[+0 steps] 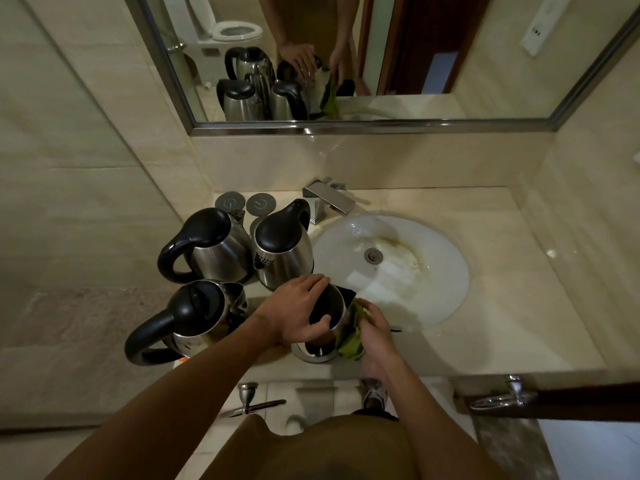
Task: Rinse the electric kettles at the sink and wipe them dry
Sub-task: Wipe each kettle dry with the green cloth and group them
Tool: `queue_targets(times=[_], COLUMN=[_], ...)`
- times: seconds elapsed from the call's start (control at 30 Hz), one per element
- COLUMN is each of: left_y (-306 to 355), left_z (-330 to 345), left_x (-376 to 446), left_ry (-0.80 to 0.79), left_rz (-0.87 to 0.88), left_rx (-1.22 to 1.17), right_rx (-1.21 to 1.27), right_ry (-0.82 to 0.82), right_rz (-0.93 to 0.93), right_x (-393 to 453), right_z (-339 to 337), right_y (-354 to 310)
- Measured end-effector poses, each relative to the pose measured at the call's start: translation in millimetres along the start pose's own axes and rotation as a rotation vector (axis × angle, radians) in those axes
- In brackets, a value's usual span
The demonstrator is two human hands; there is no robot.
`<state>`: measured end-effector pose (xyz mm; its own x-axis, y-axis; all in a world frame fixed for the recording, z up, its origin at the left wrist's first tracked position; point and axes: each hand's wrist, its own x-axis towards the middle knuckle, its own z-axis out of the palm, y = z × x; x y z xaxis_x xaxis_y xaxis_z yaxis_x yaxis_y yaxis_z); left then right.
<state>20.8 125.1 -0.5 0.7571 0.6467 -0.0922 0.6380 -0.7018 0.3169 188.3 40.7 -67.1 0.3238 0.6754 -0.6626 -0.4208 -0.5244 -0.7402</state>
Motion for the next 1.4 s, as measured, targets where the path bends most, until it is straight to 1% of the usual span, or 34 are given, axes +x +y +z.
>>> queue_targets(times=[0.2,0.3,0.4,0.47,0.6,0.67,0.73,0.8,0.9,1.0,1.13,1.23,1.3,1.4], left_y=[-3,-2,1,8,33,40,41,38,32,26,22,20,21,29], left_z=[-5,-4,1,2,5,8,10,9,4,-2,-7,-4,-1,1], left_x=[8,9,9,8,8,9,9,8,8,10,15,16,13,6], left_ry=[-0.046,-0.051,-0.031,-0.037,-0.094,-0.116,-0.127,-0.125,-0.146,-0.211,-0.279,-0.281,-0.217,-0.057], left_rz=[0.117,0.103,0.083,0.013,-0.254,-0.303,-0.287,-0.249,-0.137,-0.011,0.100,0.151,0.104,-0.152], left_rx=[0.070,0.115,0.212,0.273,0.320,0.306,0.280,0.254,0.264,0.306,0.329,0.368,0.336,0.100], right_rx=[0.061,0.106,0.093,0.056,-0.133,-0.240,-0.318,-0.333,-0.326,-0.349,-0.426,-0.487,-0.490,-0.492], right_ry=[0.117,0.111,0.085,0.083,0.099,0.098,0.083,0.080,0.073,0.037,-0.073,-0.163,-0.222,-0.341], right_rz=[-0.001,0.005,-0.023,-0.054,-0.167,-0.227,-0.269,-0.290,-0.304,-0.311,-0.325,-0.342,-0.363,-0.428], right_x=[13,15,10,5,-8,-12,-12,-8,1,8,9,10,11,7], right_z=[-23,-29,-29,-29,-30,-33,-38,-42,-46,-45,-43,-42,-38,-28], right_y=[-15,-17,-17,-17,-15,-14,-14,-18,-31,-42,-53,-56,-59,-64])
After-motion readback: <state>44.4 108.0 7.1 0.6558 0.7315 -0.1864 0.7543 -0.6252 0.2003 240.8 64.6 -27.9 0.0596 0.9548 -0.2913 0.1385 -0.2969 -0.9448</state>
